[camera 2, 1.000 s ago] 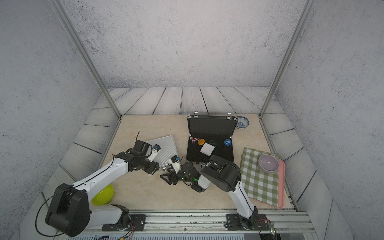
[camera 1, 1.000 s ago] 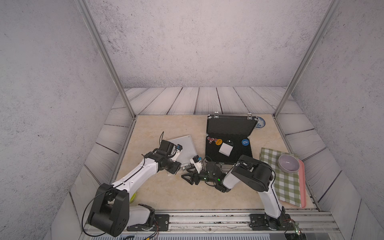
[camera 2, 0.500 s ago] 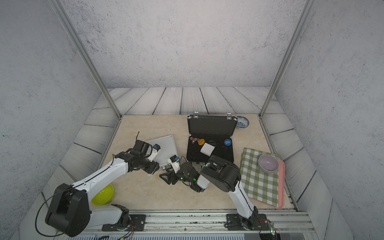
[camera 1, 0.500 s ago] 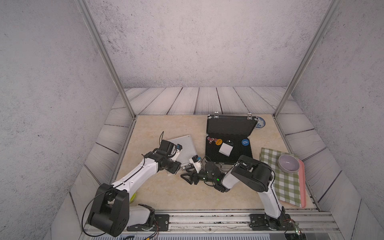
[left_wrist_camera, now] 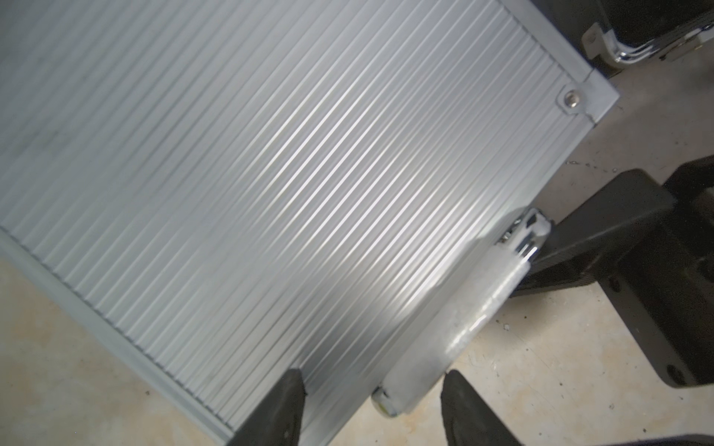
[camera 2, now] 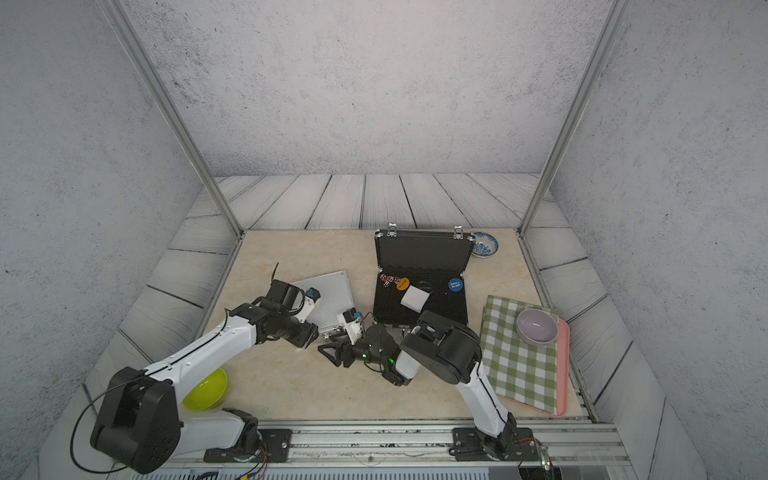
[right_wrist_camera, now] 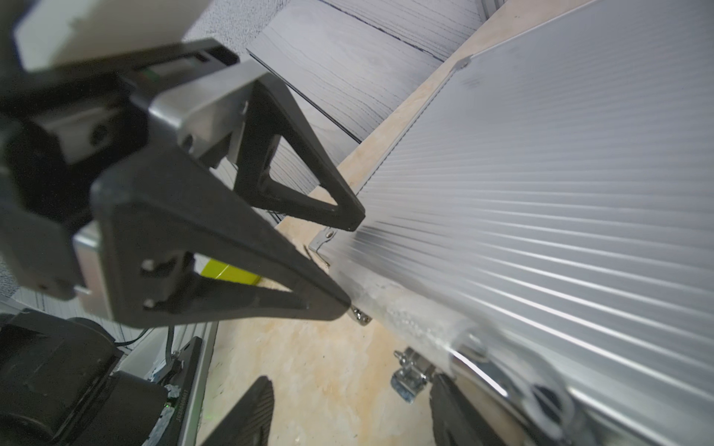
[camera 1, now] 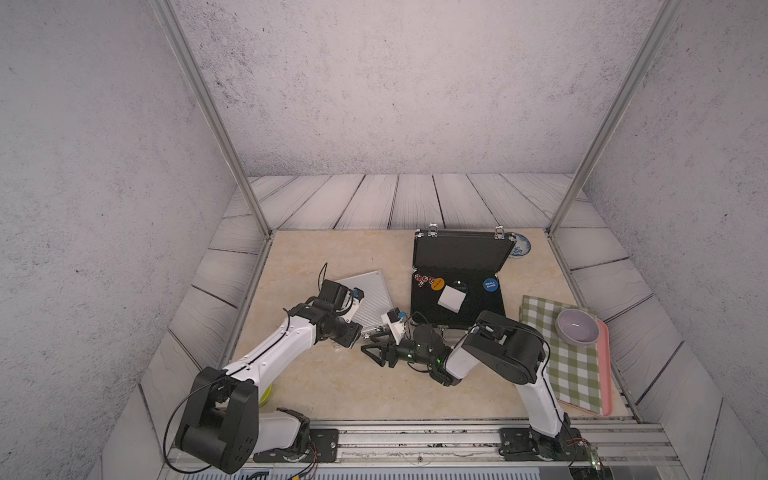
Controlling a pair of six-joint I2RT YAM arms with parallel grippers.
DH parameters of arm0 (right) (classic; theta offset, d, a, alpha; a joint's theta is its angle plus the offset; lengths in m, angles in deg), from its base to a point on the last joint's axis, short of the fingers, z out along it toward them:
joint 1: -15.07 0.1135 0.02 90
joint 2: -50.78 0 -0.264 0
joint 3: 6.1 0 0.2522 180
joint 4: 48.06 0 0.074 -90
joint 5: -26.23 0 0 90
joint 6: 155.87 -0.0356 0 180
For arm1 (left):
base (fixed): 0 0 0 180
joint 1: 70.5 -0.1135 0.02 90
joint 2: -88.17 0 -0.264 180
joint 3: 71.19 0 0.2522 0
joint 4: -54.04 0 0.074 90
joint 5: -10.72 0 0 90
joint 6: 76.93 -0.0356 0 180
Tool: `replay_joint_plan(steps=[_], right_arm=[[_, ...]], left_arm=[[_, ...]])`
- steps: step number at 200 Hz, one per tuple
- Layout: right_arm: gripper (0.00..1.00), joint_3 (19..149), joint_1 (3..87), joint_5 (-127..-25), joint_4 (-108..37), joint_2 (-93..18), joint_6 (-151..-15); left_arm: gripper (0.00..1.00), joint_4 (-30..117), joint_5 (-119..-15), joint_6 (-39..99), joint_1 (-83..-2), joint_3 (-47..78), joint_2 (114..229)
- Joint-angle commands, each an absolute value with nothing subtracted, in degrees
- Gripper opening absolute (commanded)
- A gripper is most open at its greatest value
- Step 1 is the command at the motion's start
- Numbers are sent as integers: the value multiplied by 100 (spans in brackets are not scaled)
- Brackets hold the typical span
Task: Open the poker set cases
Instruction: Open the fastener on the poker set case.
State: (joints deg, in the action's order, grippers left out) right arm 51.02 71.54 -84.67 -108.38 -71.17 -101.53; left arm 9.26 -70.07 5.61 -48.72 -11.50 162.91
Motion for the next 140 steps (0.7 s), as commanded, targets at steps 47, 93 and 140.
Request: replay_joint_plan(steps=[47,93,140], right_arm=[[67,4968,7237,-8439,-10950,-6986,-10379],[71,4971,7237,-8027,-10227,-6950,-9878],[72,5268,7237,-8208,-10043,-7187,-9850]], left_arm=[[60,917,-7049,600,-4838,-1076,16180],[61,925,-7084,595,-4843,-1094,16138],[61,925,-7067,604,-4839,-1085,16147]])
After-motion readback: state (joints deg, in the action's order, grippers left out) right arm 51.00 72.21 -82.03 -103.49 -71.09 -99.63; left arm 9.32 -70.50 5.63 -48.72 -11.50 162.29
